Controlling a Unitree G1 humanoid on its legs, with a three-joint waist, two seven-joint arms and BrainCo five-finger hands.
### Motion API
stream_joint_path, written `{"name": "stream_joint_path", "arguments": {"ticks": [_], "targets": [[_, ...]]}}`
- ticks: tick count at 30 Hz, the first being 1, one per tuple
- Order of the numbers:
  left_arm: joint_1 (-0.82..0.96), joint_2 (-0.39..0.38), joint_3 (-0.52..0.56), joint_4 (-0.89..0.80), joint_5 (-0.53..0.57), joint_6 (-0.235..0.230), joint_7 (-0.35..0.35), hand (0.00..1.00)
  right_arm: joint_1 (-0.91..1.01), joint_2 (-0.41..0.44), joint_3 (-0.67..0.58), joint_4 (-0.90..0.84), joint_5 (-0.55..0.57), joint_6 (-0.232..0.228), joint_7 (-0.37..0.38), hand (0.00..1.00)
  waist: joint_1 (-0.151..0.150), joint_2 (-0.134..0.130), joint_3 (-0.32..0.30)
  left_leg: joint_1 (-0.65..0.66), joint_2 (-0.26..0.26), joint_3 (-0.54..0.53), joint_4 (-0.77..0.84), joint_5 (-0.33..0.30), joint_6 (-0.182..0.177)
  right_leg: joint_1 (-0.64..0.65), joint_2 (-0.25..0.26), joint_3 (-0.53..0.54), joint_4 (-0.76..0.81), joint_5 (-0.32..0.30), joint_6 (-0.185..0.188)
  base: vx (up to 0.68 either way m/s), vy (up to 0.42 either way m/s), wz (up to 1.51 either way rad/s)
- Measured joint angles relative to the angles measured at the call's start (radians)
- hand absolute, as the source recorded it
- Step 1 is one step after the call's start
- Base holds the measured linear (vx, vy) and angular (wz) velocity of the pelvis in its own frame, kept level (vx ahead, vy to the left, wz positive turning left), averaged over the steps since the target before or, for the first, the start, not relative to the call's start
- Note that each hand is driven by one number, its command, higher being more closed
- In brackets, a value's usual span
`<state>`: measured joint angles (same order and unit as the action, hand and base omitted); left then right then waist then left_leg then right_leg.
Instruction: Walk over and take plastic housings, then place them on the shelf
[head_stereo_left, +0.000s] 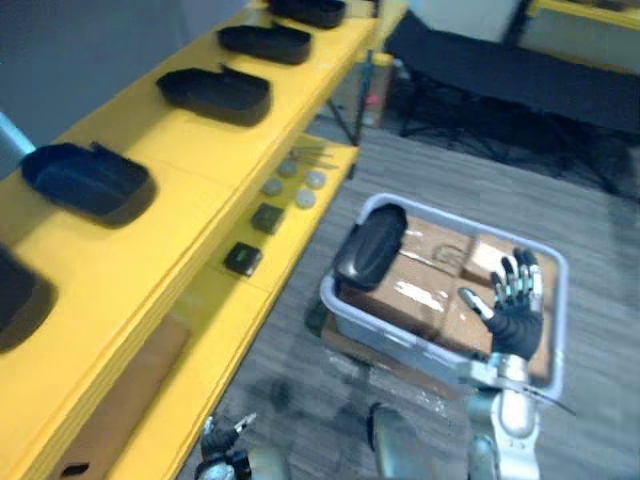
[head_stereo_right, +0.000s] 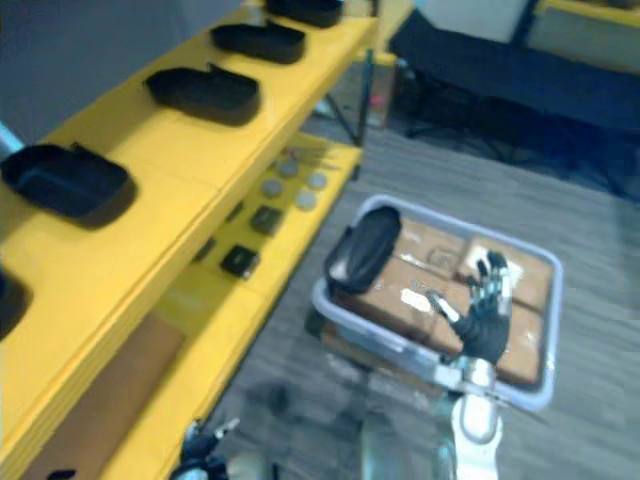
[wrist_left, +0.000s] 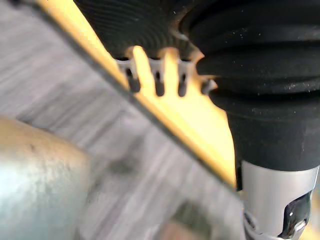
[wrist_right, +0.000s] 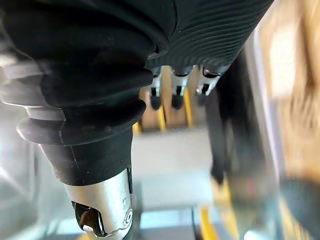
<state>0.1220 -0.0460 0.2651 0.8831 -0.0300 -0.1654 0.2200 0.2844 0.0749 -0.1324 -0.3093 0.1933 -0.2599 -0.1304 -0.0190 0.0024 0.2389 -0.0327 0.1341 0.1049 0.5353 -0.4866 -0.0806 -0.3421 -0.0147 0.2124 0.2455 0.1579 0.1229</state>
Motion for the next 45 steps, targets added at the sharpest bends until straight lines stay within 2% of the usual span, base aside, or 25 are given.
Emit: {"name": "stream_joint_path", "arguments": {"ticks": [1,2,3,5,7,8,9,10,11,13,16,19,22,28,29,32,36,37,38,39,40,41,42,43,45], "targets": [[-0.015,0.000,0.015,0.012,0.002,0.001,-0.002,0.00,0.014,-0.003,0.000,0.000,0.003,0.002,-0.001,0.00,0.009,0.007,0.008,-0.002,0.020,0.081,-0.040,0.034,0.030,0.017,-0.045,-0.158,-0.031,0.018,-0.049,-0.30,0.160,-1.88],[-0.020,0.000,0.018,0.016,0.002,0.001,-0.002,0.00,0.029,-0.002,-0.001,0.000,0.003,0.003,-0.001,0.00,0.009,0.004,0.006,-0.002,0.020,0.111,-0.055,0.051,0.040,0.021,-0.068,-0.228,0.016,-0.036,-0.068,-0.25,0.125,-1.28],[-0.022,0.001,0.019,0.027,0.007,0.001,0.003,0.00,0.055,0.002,-0.004,0.000,0.002,0.003,0.000,0.00,-0.001,0.007,0.005,-0.003,0.019,0.141,-0.084,0.080,0.054,0.054,-0.104,-0.268,0.099,-0.126,-0.067,-0.15,0.112,-0.72],[-0.025,0.027,-0.017,0.059,0.008,0.001,0.002,0.00,0.080,0.005,-0.003,0.009,-0.002,0.004,0.006,0.00,-0.002,0.005,0.000,-0.012,0.013,0.156,-0.121,0.119,0.056,0.117,-0.144,-0.249,0.142,-0.183,-0.050,-0.18,0.095,-0.57],[-0.029,0.054,-0.033,0.081,0.007,0.000,0.002,0.00,0.082,0.005,-0.009,0.024,-0.012,0.009,0.017,0.00,-0.006,-0.012,-0.013,-0.056,0.005,0.162,-0.148,0.159,0.053,0.164,-0.175,-0.214,0.130,-0.207,-0.041,-0.20,-0.024,-0.34],[-0.033,0.073,-0.033,0.081,0.006,-0.003,0.002,0.00,0.075,0.005,-0.013,0.042,-0.016,0.009,0.020,0.00,0.005,-0.033,-0.025,-0.095,0.003,0.183,-0.150,0.178,0.043,0.189,-0.199,-0.227,0.064,-0.218,-0.014,-0.18,-0.116,-0.28],[-0.034,0.078,-0.033,0.081,0.006,-0.003,0.002,0.00,0.072,0.005,-0.012,0.047,-0.016,0.010,0.020,0.00,0.006,-0.038,-0.026,-0.101,0.003,0.187,-0.149,0.180,0.041,0.195,-0.203,-0.237,0.044,-0.218,-0.004,-0.21,-0.198,-0.50],[-0.034,0.090,-0.026,0.081,0.003,-0.005,0.002,0.00,0.060,0.002,-0.011,0.077,-0.022,0.019,0.019,0.00,0.009,-0.059,-0.036,-0.121,0.004,0.215,-0.140,0.187,0.029,0.218,-0.209,-0.268,-0.061,-0.218,0.048,-0.16,-0.234,-0.62],[-0.035,0.087,-0.010,0.082,0.005,-0.005,0.001,0.00,0.029,-0.003,-0.013,0.106,-0.026,0.027,0.019,0.00,0.012,-0.061,-0.038,-0.135,0.022,0.238,-0.119,0.188,0.023,0.239,-0.200,-0.277,-0.150,-0.203,0.076,-0.15,-0.232,-0.72],[-0.035,0.074,0.000,0.084,0.009,-0.005,0.001,0.00,0.004,-0.013,-0.018,0.139,-0.033,0.029,0.018,0.00,0.003,-0.011,-0.017,-0.162,0.072,0.237,-0.089,0.190,0.016,0.234,-0.149,-0.255,-0.198,-0.156,0.054,-0.12,-0.167,-0.60],[-0.034,0.069,0.000,0.085,0.011,-0.005,0.002,0.00,0.010,-0.019,-0.045,0.205,-0.032,0.042,0.019,0.00,0.004,0.006,-0.008,-0.171,0.102,0.231,-0.100,0.205,-0.008,0.214,-0.108,-0.241,-0.202,-0.142,0.039,-0.09,-0.161,-0.27],[-0.034,0.066,-0.002,0.079,0.007,-0.007,0.003,0.00,-0.011,-0.026,-0.107,0.267,-0.030,0.042,-0.005,0.00,0.002,0.002,-0.004,-0.179,0.086,0.224,-0.146,0.237,-0.018,0.194,-0.111,-0.246,-0.209,-0.132,0.030,-0.05,-0.084,0.10],[-0.035,0.072,-0.014,0.076,0.003,-0.009,0.004,0.00,-0.083,-0.053,-0.148,0.350,-0.038,0.046,-0.066,0.00,0.000,-0.001,0.002,-0.203,0.052,0.186,-0.175,0.263,-0.010,0.192,-0.133,-0.290,-0.218,-0.129,0.033,-0.01,-0.008,0.44],[-0.037,0.079,-0.055,0.023,-0.012,-0.017,0.004,0.00,-0.511,-0.235,-0.151,0.617,-0.015,0.075,-0.115,0.00,0.012,0.027,0.096,-0.249,-0.011,0.113,-0.173,0.287,0.022,0.202,-0.188,-0.354,-0.222,-0.114,0.053,-0.03,0.051,0.42],[-0.035,0.081,-0.057,0.022,-0.012,-0.016,0.005,0.00,-0.620,-0.282,-0.150,0.704,0.002,0.082,-0.123,0.00,0.032,0.030,0.118,-0.251,-0.021,0.108,-0.174,0.290,0.026,0.203,-0.196,-0.360,-0.222,-0.110,0.056,-0.05,0.047,0.32],[-0.009,0.088,-0.101,0.023,-0.049,-0.015,0.005,0.00,-0.857,-0.392,-0.144,0.891,0.046,0.086,-0.158,0.00,0.058,0.040,0.142,-0.287,-0.043,0.064,-0.160,0.293,0.031,0.203,-0.211,-0.401,-0.222,-0.105,0.063,-0.04,0.035,0.35],[0.027,0.096,-0.131,0.026,-0.081,-0.007,0.006,0.00,-0.962,-0.437,-0.141,0.944,0.079,0.086,-0.178,0.00,0.089,0.041,0.147,-0.318,-0.061,-0.012,-0.126,0.277,0.046,0.216,-0.215,-0.454,-0.190,-0.097,0.069,0.01,0.052,0.51],[0.027,0.089,-0.139,0.028,-0.078,-0.006,0.003,0.00,-0.969,-0.457,-0.146,0.958,0.090,0.087,-0.180,0.00,0.090,0.066,0.165,-0.310,-0.064,-0.060,-0.104,0.263,0.056,0.211,-0.223,-0.471,-0.085,-0.104,0.074,0.04,0.133,0.73],[0.027,0.087,-0.149,0.032,-0.079,-0.006,0.003,0.00,-0.965,-0.460,-0.153,0.958,0.090,0.088,-0.180,0.00,0.090,0.074,0.171,-0.298,-0.070,-0.078,-0.106,0.260,0.060,0.196,-0.232,-0.471,-0.010,-0.113,0.073,0.05,0.194,0.90],[0.028,0.088,-0.169,0.049,-0.072,-0.004,-0.002,0.00,-0.951,-0.457,-0.167,0.958,0.090,0.091,-0.180,0.00,0.089,0.079,0.176,-0.269,-0.085,-0.103,-0.111,0.257,0.065,0.151,-0.265,-0.452,0.161,-0.125,0.059,0.04,0.144,0.69],[0.030,0.090,-0.171,0.061,-0.066,0.000,-0.007,0.00,-0.940,-0.452,-0.169,0.958,0.090,0.092,-0.181,0.00,0.090,0.080,0.177,-0.247,-0.095,-0.114,-0.109,0.251,0.075,0.123,-0.283,-0.427,0.261,-0.133,0.036,0.07,0.138,0.81],[0.038,0.089,-0.170,0.082,-0.053,0.006,-0.009,0.00,-0.923,-0.435,-0.167,0.958,0.090,0.092,-0.180,0.00,0.093,0.079,0.177,-0.208,-0.109,-0.135,-0.108,0.238,0.085,0.099,-0.281,-0.364,0.371,-0.180,-0.010,0.11,0.092,0.77],[0.043,0.086,-0.169,0.090,-0.041,0.015,-0.009,0.00,-0.918,-0.418,-0.157,0.956,0.089,0.092,-0.179,0.00,0.093,0.079,0.176,-0.180,-0.118,-0.155,-0.113,0.231,0.091,0.094,-0.274,-0.350,0.373,-0.237,-0.014,0.11,0.068,0.66],[0.046,0.084,-0.168,0.091,-0.039,0.017,-0.009,0.00,-0.919,-0.412,-0.153,0.956,0.089,0.091,-0.178,0.00,0.096,0.078,0.175,-0.174,-0.120,-0.163,-0.116,0.226,0.093,0.087,-0.266,-0.350,0.345,-0.257,-0.016,0.12,0.013,0.51],[0.044,0.082,-0.167,0.089,-0.039,0.021,-0.012,0.00,-0.925,-0.404,-0.142,0.955,0.088,0.092,-0.173,0.00,0.115,0.080,0.175,-0.178,-0.121,-0.190,-0.116,0.213,0.091,0.035,-0.232,-0.344,0.149,-0.267,-0.008,0.12,-0.056,0.31]]}}
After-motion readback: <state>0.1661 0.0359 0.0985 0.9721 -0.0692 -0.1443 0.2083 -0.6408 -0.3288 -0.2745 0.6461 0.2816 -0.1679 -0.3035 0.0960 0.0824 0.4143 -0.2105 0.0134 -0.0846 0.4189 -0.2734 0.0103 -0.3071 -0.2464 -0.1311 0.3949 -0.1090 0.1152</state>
